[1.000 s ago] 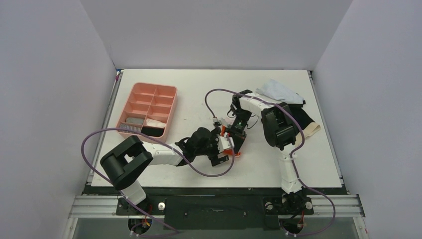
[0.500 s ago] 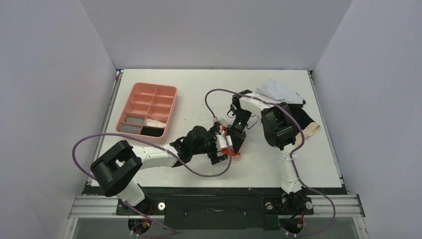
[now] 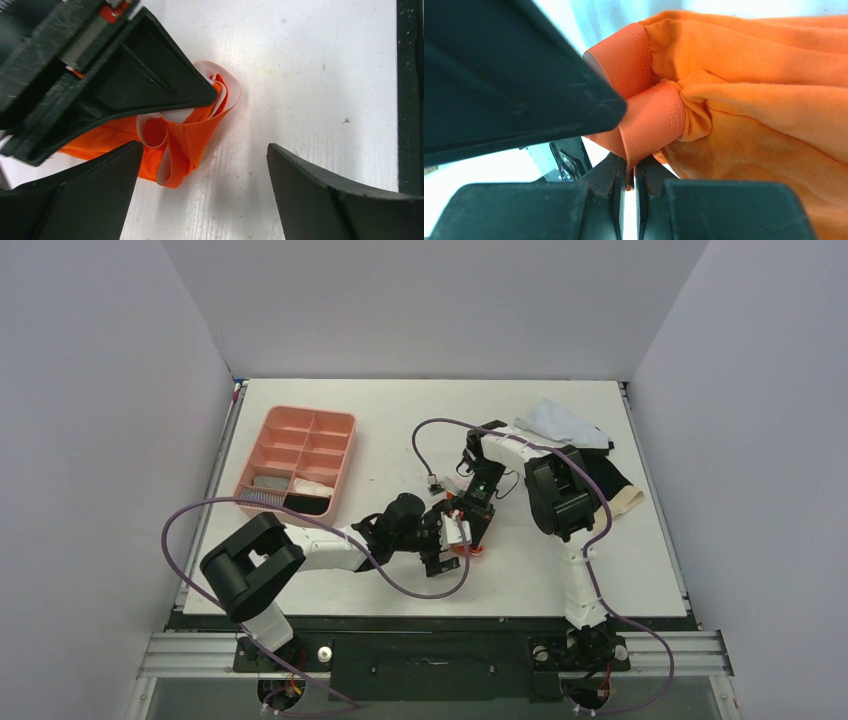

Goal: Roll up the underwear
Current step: Roll the underwear to the center of the board.

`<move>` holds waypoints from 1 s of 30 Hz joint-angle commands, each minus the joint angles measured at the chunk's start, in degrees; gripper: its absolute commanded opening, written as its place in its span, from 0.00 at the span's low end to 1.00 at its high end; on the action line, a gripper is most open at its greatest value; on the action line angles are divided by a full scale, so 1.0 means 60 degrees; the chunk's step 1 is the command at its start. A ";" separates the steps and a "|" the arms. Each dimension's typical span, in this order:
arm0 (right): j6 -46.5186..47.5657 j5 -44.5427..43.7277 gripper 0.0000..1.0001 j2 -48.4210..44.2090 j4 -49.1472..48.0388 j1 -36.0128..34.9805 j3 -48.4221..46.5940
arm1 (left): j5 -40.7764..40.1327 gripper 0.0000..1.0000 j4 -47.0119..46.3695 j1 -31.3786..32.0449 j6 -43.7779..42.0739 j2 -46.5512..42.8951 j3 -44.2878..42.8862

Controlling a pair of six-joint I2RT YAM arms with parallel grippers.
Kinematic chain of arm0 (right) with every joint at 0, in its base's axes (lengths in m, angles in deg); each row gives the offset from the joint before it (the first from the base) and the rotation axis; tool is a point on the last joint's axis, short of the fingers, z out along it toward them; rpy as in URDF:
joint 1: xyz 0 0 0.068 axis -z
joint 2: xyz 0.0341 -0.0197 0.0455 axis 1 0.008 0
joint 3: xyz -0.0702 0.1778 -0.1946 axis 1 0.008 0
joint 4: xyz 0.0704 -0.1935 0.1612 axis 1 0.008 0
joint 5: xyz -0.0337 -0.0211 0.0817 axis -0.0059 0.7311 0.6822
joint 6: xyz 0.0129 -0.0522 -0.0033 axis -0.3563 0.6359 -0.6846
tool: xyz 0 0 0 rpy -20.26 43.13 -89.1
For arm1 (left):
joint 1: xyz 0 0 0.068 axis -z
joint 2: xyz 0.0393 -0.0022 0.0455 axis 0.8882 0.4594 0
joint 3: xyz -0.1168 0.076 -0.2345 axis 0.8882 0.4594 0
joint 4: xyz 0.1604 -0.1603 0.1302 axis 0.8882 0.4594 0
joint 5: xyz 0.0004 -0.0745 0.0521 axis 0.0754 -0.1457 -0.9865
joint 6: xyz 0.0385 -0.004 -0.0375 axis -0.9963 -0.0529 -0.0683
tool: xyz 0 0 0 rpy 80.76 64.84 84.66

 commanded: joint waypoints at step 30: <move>-0.0250 0.0335 0.00 -0.0072 -0.0562 0.0090 -0.0063 | 0.0830 0.10 -0.1299 -0.0541 0.2544 0.1642 -0.0295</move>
